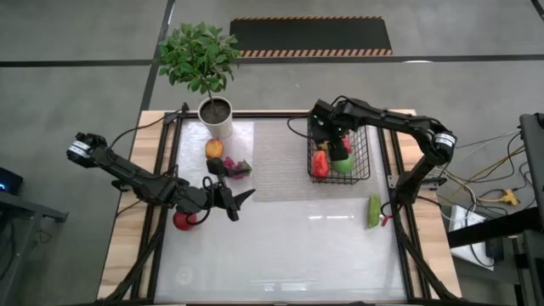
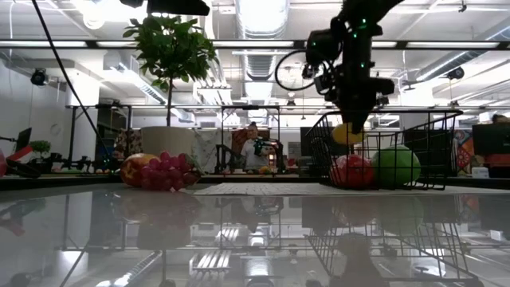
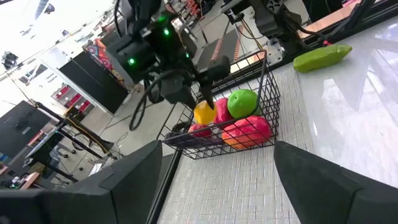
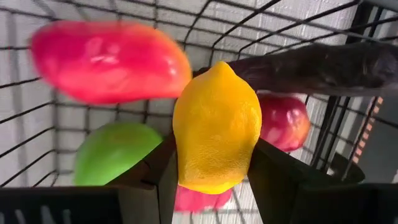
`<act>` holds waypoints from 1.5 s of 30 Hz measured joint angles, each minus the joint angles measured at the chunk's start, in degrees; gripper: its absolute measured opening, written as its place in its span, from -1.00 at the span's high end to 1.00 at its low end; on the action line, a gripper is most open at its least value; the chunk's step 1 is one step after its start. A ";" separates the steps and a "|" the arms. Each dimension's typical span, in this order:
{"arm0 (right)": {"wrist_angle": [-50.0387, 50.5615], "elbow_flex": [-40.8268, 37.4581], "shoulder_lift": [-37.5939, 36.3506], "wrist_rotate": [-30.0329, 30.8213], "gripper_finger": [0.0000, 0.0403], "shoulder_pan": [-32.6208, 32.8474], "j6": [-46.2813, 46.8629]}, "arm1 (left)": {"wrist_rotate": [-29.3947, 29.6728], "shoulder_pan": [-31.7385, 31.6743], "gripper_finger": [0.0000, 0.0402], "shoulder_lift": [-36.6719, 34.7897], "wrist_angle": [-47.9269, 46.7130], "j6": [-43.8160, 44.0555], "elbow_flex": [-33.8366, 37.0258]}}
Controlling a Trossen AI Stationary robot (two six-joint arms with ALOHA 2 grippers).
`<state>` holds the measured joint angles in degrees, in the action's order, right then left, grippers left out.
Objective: Build produce basket
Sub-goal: Put the yellow lemon into the wire basket
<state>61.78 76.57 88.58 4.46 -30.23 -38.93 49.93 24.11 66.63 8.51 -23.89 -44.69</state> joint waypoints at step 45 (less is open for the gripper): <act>-10.21 -6.34 3.38 3.50 -0.26 -1.06 1.40 | 0.00 0.00 -0.45 0.00 0.00 0.12 0.00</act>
<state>51.57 70.24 91.95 7.96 -31.29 -37.53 49.93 24.11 66.63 8.51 -23.77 -44.69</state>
